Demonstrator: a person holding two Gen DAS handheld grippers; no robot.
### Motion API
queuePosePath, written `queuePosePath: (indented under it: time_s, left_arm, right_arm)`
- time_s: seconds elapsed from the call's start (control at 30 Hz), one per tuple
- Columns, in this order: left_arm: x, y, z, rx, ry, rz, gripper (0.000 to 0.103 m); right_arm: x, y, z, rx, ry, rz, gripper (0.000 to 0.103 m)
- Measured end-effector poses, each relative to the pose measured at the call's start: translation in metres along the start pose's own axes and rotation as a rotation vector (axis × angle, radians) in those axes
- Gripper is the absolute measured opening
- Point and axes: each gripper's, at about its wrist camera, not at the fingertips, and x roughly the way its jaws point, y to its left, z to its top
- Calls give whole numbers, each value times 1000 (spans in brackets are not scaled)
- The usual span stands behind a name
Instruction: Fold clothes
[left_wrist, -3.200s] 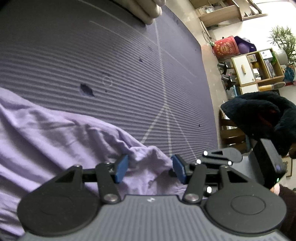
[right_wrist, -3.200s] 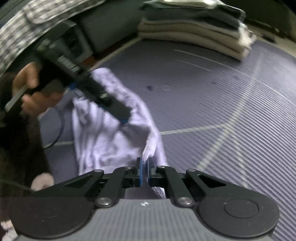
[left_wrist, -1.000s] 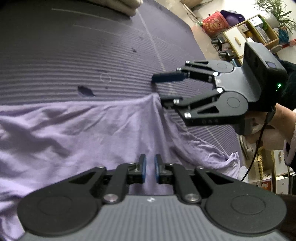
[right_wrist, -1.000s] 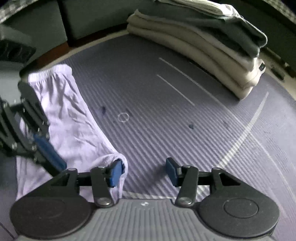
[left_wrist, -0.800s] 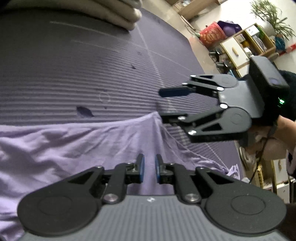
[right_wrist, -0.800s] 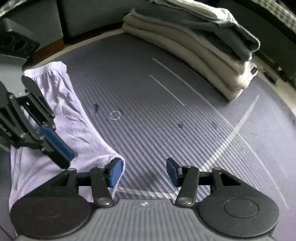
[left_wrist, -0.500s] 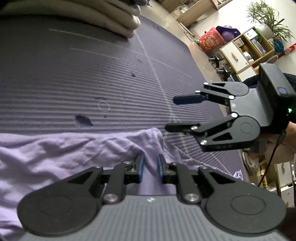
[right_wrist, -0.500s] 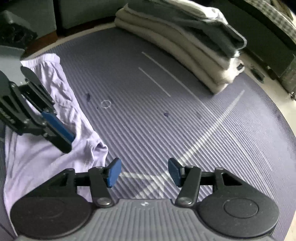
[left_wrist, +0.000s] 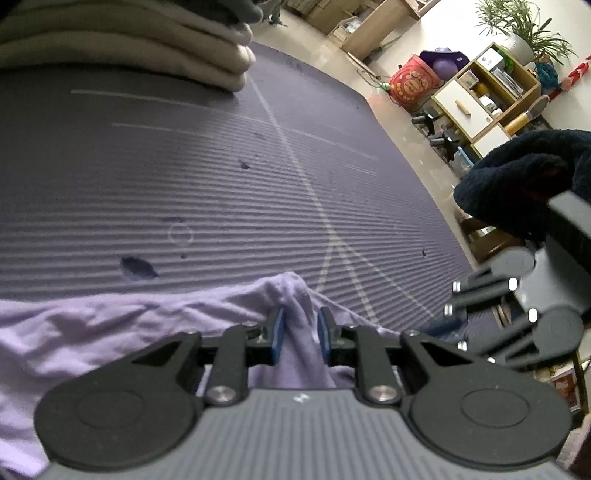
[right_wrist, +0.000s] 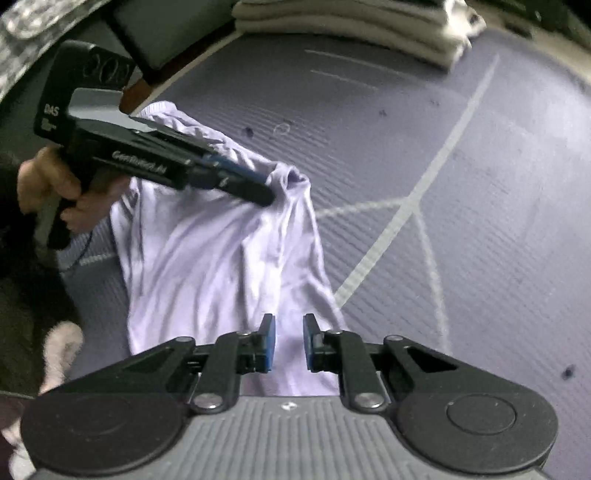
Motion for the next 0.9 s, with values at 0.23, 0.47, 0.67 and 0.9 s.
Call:
queuePosePath:
  time_s: [0.23,0.47,0.67,0.9]
  left_arm:
    - [5,11,4,-83,-54,-7,19]
    - [2,8,4,-55,-88,28,18]
    - [0,9,4,-59,-106,45,17]
    - [0,4,4,-24,-104,65,17]
  right_arm:
    - [10,-10,-2,179,-50,91,25]
    - [5,-10,10,139,-96,19,3]
    - [5,-17,16,112,-82,-159,9]
    - [-25,-32,12,106,-70,-136,14]
